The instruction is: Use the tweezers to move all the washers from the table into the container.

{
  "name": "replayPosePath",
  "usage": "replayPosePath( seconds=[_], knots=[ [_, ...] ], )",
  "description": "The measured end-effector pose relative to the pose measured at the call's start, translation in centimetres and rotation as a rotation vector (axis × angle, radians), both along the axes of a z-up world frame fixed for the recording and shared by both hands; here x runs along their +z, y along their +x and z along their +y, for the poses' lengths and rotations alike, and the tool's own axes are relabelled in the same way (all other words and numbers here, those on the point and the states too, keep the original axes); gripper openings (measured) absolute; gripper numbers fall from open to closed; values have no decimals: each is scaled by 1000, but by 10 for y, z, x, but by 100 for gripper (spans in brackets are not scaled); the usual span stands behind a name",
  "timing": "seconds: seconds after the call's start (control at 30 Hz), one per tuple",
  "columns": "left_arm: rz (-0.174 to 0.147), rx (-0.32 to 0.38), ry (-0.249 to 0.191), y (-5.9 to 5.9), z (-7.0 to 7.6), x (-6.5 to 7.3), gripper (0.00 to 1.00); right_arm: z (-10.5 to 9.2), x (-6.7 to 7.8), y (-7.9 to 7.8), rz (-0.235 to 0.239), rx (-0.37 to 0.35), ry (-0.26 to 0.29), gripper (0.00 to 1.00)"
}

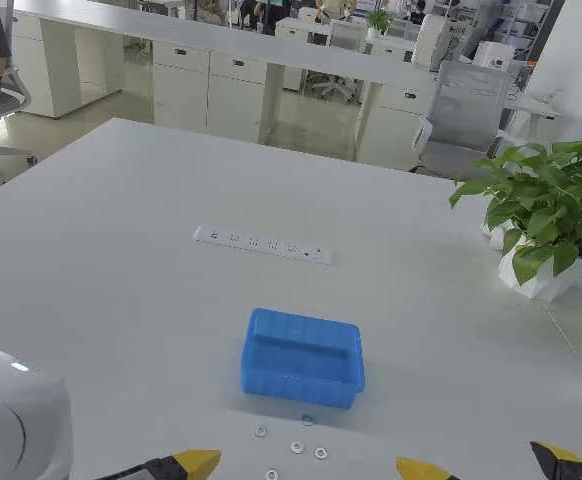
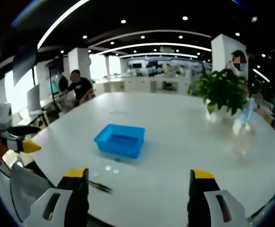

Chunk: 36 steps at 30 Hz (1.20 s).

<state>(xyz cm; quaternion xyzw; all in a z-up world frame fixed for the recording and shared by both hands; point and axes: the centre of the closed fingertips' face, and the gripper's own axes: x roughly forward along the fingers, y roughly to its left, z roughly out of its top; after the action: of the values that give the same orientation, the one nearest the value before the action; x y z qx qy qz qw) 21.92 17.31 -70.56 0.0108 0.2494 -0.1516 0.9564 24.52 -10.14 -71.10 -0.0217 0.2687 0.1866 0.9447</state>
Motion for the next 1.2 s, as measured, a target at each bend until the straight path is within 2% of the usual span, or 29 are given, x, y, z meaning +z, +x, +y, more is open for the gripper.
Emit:
replayPosePath(
  seconds=[0.13,0.3,0.47,0.87,1.03,1.2],
  knots=[
    [8,-7,-1,1,-1,-1,99,-1,2,1,-10,-9,4,85],
    [9,-12,16,2,-2,-1,99,-1,-1,-1,2,-9,17,85],
    [30,4,18,1,1,-6,99,0,-3,0,10,1,10,85],
    [20,1,23,1,1,-3,98,3,2,3,-3,9,13,84],
    [33,-18,42,0,-3,-6,97,3,0,2,0,8,11,84],
    [51,-26,29,-1,-5,-9,98,3,-3,0,12,7,7,84]
  ],
)
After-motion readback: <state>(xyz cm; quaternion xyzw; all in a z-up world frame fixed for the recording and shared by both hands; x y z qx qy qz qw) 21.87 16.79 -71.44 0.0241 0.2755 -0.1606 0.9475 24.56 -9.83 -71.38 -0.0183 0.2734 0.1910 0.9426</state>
